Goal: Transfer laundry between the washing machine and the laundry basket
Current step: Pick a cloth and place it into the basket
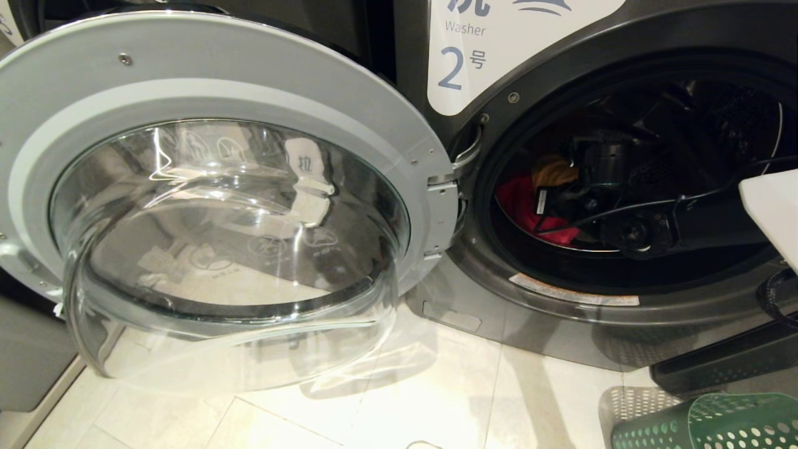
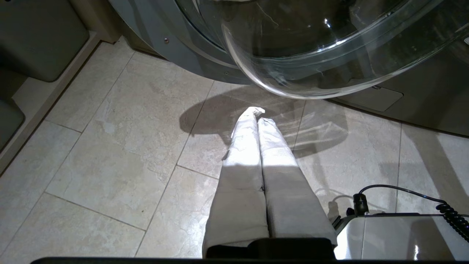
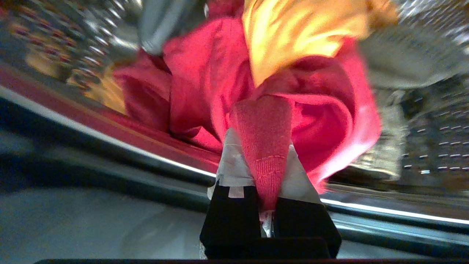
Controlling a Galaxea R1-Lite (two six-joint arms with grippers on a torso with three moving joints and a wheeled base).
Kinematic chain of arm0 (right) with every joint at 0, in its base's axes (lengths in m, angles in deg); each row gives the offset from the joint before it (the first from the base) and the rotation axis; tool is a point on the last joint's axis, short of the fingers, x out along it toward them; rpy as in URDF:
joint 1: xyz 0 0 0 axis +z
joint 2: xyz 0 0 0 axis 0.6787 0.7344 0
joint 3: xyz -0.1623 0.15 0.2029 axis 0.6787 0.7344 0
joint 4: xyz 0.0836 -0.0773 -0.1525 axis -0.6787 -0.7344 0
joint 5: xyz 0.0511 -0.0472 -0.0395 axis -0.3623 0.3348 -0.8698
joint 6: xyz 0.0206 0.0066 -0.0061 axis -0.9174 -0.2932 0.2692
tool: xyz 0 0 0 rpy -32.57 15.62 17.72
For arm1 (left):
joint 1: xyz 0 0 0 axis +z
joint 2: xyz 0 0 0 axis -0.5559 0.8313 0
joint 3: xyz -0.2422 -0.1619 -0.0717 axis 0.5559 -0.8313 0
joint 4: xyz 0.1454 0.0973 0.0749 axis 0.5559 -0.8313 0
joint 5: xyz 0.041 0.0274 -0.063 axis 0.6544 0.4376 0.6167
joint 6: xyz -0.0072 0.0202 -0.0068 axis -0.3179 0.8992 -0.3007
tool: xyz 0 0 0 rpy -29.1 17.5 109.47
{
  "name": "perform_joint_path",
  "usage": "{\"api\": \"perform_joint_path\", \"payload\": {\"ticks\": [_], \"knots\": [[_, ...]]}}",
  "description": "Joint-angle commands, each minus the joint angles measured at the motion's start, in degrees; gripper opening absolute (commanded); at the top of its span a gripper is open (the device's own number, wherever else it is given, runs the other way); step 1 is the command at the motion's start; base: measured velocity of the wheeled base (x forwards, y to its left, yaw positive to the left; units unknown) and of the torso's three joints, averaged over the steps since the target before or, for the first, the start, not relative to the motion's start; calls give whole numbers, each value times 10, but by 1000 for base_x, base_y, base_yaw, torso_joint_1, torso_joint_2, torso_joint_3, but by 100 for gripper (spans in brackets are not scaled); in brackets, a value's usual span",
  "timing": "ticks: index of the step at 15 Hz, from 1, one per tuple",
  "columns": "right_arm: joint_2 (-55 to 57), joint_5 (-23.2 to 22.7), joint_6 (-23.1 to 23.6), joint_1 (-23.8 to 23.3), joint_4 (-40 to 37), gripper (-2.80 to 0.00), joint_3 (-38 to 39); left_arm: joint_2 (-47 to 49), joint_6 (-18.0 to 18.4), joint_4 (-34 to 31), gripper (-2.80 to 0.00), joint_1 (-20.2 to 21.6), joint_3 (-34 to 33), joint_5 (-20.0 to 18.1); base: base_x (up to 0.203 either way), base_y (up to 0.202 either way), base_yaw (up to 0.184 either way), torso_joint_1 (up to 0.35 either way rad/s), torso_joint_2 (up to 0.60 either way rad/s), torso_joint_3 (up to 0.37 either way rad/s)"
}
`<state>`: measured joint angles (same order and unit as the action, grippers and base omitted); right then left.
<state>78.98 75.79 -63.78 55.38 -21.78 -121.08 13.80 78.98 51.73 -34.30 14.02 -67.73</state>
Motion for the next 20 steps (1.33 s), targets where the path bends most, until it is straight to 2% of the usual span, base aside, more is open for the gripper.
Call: {"api": "perform_joint_path", "payload": {"ticks": [1, 5, 9, 14, 17, 20], "knots": [[-56, 2, 13, 1, 23, -280, 36, 0, 0, 0, -280, 0, 0, 0, 0, 0, 0, 0, 0, 0], [-118, 1, 49, -8, 46, -280, 102, 0, 0, 0, -280, 0, 0, 0, 0, 0, 0, 0, 0, 0], [-157, -2, 90, -4, 110, -280, 192, 0, 0, 0, -280, 0, 0, 0, 0, 0, 0, 0, 0, 0], [-189, -24, 96, 1, 109, -280, 235, 0, 0, 0, -280, 0, 0, 0, 0, 0, 0, 0, 0, 0], [-218, -54, 118, 11, 108, -280, 262, 0, 0, 0, -280, 0, 0, 0, 0, 0, 0, 0, 0, 0], [-257, -63, 136, 19, 109, -280, 282, 0, 0, 0, -280, 0, 0, 0, 0, 0, 0, 0, 0, 0]]}}
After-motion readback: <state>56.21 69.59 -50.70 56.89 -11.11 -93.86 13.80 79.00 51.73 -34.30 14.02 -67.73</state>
